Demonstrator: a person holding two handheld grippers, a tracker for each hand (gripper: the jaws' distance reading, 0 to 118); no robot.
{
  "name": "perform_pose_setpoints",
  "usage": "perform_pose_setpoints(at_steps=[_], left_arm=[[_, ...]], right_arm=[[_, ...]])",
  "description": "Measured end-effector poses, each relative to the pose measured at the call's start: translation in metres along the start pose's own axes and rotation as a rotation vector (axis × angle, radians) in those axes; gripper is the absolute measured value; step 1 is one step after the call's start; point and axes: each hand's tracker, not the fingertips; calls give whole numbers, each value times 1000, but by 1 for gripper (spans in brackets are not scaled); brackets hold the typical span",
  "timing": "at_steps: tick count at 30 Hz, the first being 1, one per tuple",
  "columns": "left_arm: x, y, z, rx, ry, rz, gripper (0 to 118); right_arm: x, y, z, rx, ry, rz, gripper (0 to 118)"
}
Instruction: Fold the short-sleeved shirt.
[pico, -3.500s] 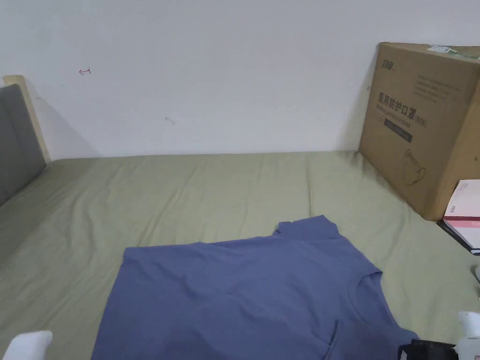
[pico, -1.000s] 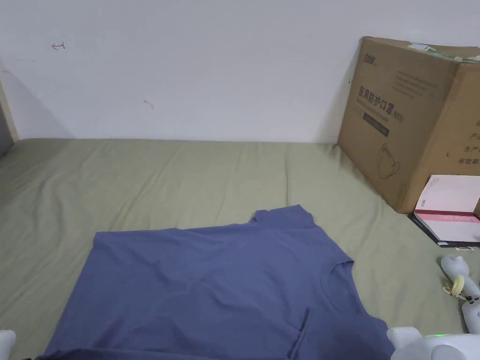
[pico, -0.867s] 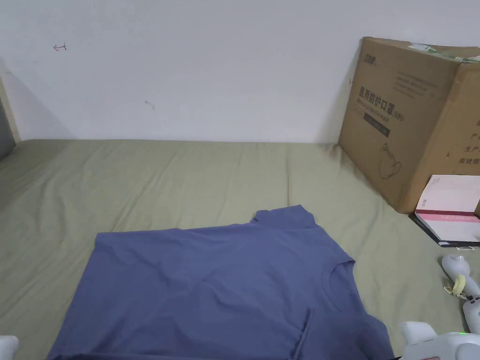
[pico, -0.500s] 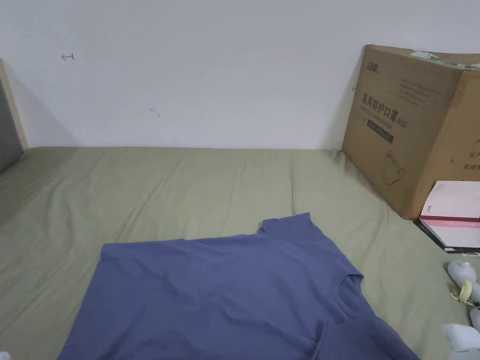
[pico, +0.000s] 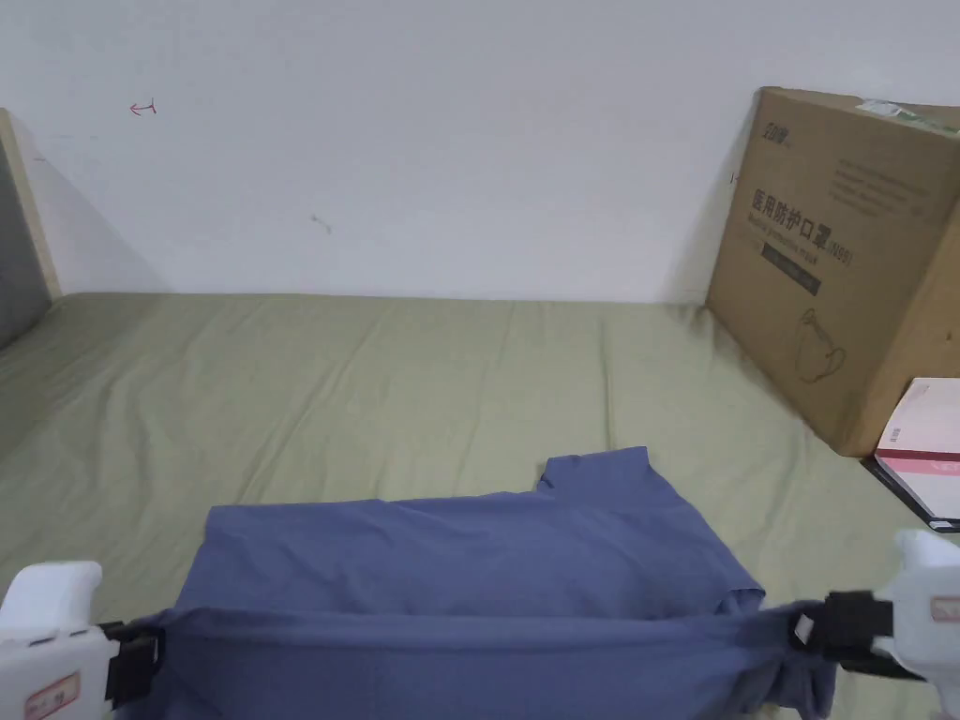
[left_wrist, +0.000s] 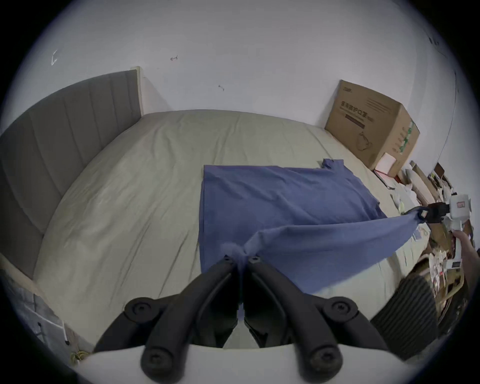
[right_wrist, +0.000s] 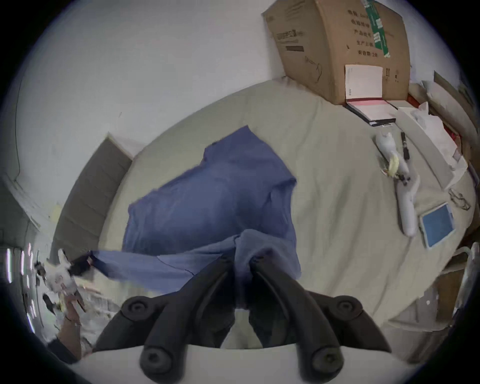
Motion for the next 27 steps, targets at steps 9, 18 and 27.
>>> perform_pose_setpoints(at_steps=[9, 18, 27], left_arm=[[-16, 25, -88, -137, -2, 86, 25], [-34, -1, -104, -136, -141, 265, 101], [4, 17, -1, 104, -121, 144, 99]], right_arm=[[-10, 52, -120, -79, -162, 4, 7], [-19, 27, -121, 61, -155, 141, 118], [-45, 1, -26, 309, -43, 221, 116]])
